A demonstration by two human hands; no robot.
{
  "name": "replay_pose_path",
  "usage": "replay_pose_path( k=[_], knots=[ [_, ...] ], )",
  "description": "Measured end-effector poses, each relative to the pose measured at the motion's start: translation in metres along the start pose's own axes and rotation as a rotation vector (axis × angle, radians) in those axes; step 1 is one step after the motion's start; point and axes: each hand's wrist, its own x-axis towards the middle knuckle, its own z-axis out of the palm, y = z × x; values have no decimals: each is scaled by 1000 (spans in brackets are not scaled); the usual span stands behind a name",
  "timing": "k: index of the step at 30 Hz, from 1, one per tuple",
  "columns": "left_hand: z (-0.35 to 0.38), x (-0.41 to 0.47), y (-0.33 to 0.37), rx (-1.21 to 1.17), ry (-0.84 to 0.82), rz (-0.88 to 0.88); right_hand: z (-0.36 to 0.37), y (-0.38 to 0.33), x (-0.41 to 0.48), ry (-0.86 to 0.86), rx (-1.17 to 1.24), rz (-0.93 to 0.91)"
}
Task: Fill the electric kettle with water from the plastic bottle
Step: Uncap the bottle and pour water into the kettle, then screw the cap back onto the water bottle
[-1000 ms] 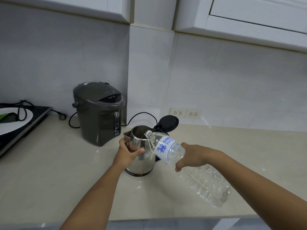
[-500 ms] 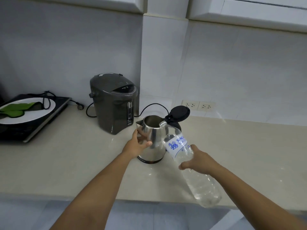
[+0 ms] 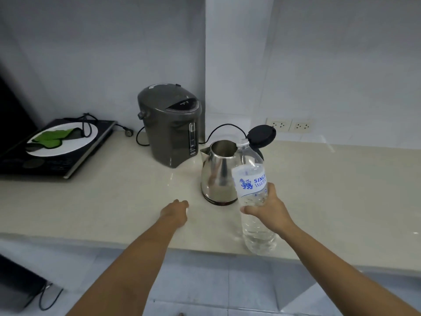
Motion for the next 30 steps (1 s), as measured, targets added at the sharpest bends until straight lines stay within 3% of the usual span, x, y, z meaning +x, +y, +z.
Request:
replay_pose_path(
  k=[8, 12, 23, 30],
  knots=[
    [4, 2, -12, 39, 61, 49, 36, -27, 7, -47, 127, -98],
    [-12, 3, -32, -92, 105, 61, 61, -43, 15, -60, 161, -155],
    [-128, 3, -120, -415, 414, 73, 174, -95, 47, -64, 285, -274],
    [-171, 2, -132, -523, 592, 147, 225, -125, 84, -28, 320, -282]
  ],
)
